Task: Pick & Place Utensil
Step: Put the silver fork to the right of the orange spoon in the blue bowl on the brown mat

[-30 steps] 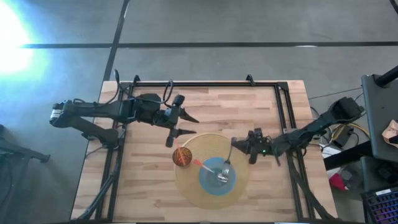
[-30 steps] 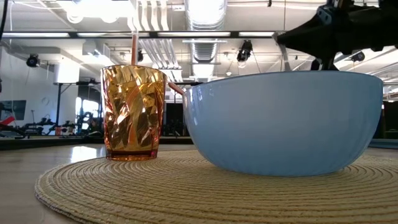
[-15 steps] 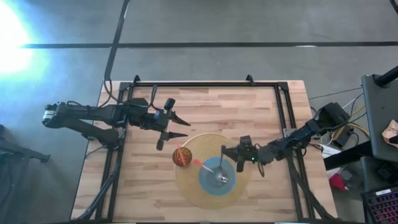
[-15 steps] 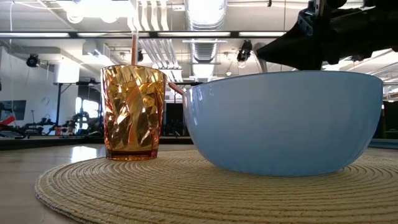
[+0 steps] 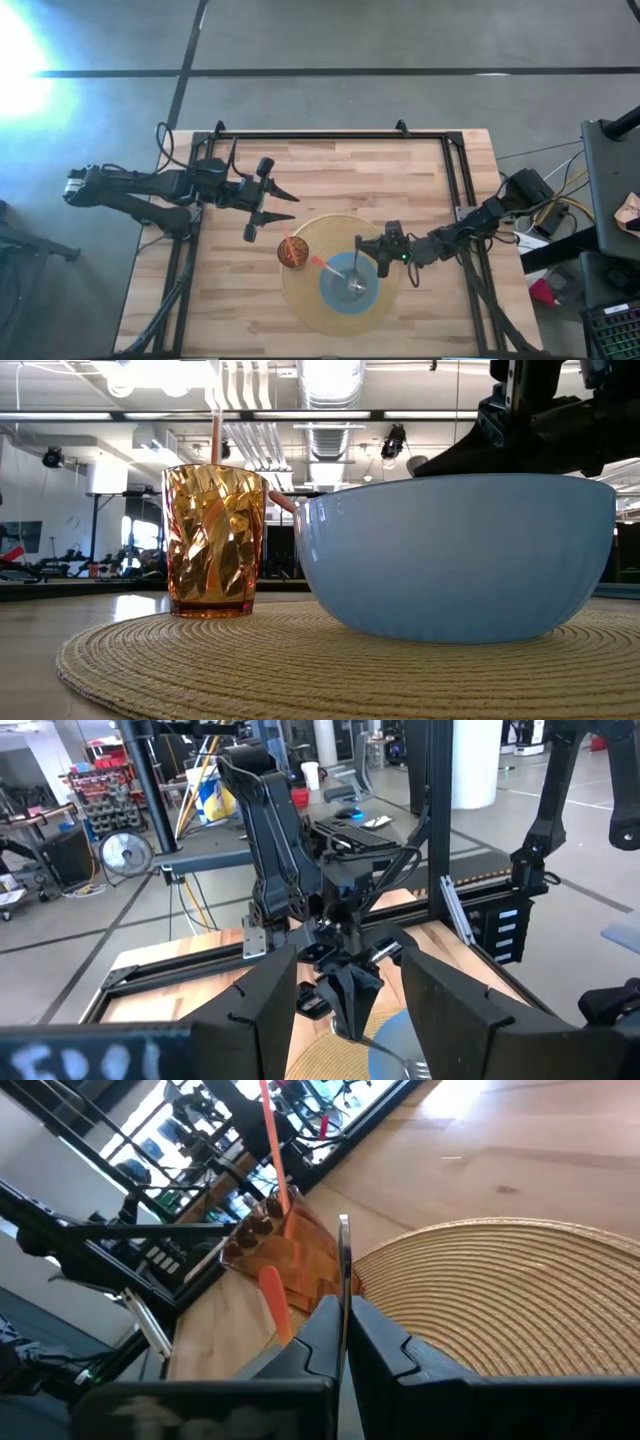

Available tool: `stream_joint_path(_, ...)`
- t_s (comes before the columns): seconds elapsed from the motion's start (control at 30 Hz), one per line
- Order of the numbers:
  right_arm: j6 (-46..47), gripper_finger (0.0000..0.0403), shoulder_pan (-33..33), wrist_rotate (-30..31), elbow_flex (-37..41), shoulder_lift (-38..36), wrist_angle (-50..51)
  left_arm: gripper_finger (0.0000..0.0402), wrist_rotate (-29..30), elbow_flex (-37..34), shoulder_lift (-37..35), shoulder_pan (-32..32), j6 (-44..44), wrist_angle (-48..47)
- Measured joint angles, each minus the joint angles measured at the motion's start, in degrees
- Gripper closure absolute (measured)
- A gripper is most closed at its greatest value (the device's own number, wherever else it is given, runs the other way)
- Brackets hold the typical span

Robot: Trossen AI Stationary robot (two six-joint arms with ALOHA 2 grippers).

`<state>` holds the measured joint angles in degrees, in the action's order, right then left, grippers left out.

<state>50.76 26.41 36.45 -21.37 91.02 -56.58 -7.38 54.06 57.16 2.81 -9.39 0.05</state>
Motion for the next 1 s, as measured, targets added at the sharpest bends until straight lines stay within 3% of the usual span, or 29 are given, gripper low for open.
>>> stream_joint_path(0.63,-4.06,0.0393,-0.06,-0.2,-0.02,2.78,-0.06,0.0225,0.0,0.0,0.05,-0.02,-0.02,0.04)
stream_joint_path(1.0,-4.63,0.0335,-0.06,-0.22,0.09,2.62,2.64,0.0225,0.02,0.0,0.07,-0.04,-0.02,0.07)
